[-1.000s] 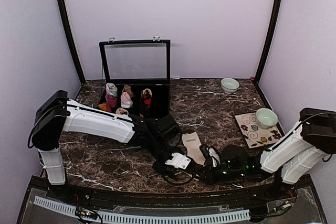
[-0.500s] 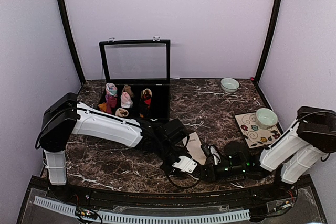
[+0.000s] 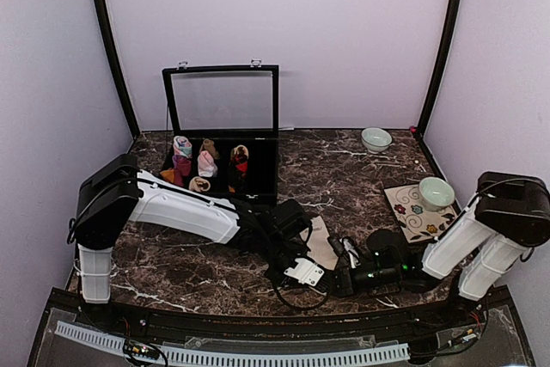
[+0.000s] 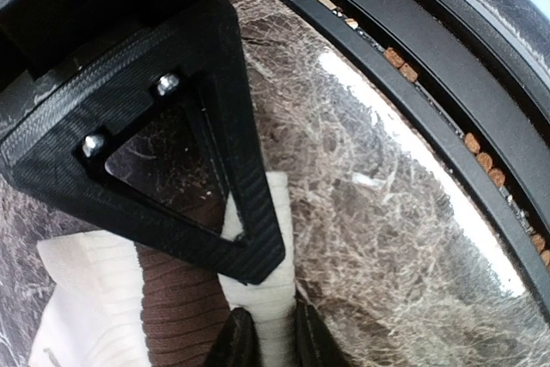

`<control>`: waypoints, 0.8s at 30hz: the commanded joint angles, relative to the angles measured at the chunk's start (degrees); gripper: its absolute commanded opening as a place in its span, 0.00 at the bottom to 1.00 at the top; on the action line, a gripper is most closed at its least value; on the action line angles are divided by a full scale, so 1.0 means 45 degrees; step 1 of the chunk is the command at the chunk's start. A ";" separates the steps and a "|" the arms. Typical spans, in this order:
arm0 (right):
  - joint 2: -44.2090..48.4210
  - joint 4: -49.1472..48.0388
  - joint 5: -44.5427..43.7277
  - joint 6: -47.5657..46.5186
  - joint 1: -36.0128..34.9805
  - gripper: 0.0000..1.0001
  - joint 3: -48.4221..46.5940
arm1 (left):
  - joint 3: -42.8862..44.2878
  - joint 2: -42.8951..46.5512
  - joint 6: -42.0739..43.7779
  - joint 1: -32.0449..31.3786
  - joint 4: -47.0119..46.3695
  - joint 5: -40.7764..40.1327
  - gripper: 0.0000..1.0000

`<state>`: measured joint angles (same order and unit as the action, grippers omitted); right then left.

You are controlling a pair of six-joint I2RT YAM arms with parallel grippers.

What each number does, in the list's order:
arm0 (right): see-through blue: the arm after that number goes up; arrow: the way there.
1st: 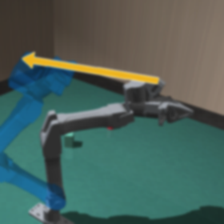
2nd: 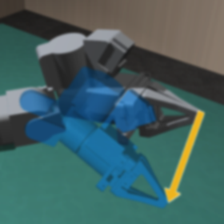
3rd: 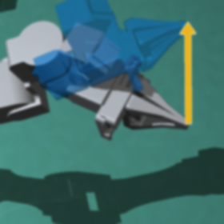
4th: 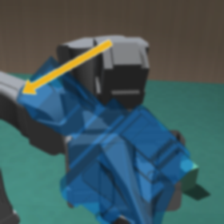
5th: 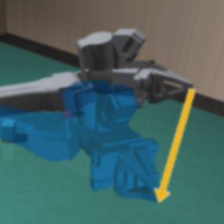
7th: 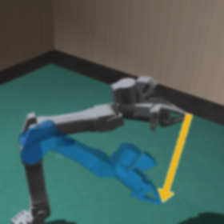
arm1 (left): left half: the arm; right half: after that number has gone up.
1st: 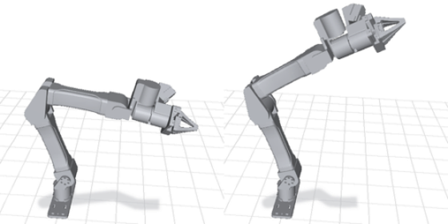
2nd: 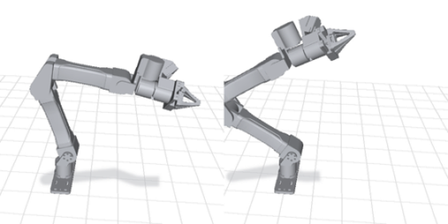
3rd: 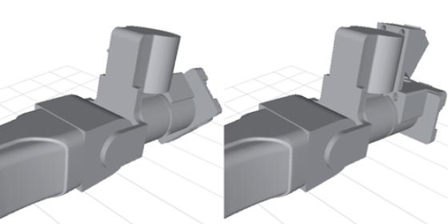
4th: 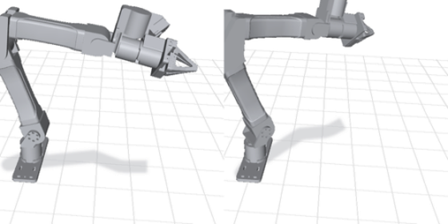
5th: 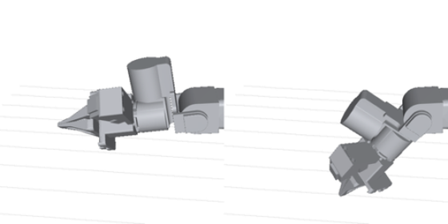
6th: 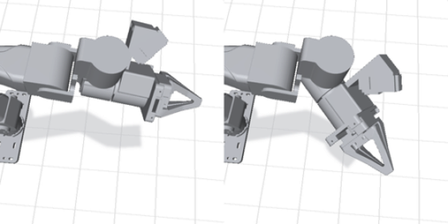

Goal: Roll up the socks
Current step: Roll the sock at the center of the board.

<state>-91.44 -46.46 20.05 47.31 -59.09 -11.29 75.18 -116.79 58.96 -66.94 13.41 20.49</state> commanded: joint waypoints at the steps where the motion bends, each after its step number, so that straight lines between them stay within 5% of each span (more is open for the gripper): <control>1: -0.0768 0.2857 -0.0302 -0.0082 0.0123 0.01 0.0483 | 0.0070 -0.0274 0.0008 -0.0047 0.0397 -0.0249 0.06; 6: 0.1379 0.3553 -0.1490 -0.0787 0.0009 0.32 0.0557 | 0.0555 -0.0472 -0.0553 0.0305 0.1476 0.0664 0.00; 18: 0.6899 0.6254 -0.5828 -0.2694 -0.2233 0.39 0.0506 | 0.2937 -0.1858 -0.1558 0.1578 0.5549 0.4088 0.00; 24: 0.6907 0.7642 -0.8388 -0.4283 -0.4781 0.35 -0.0458 | 0.4632 -0.3172 -0.1739 0.1756 0.7183 0.5350 0.00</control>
<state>-59.33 -16.69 -7.79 34.37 -74.83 -10.26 92.05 -127.33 52.34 -59.13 35.86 39.07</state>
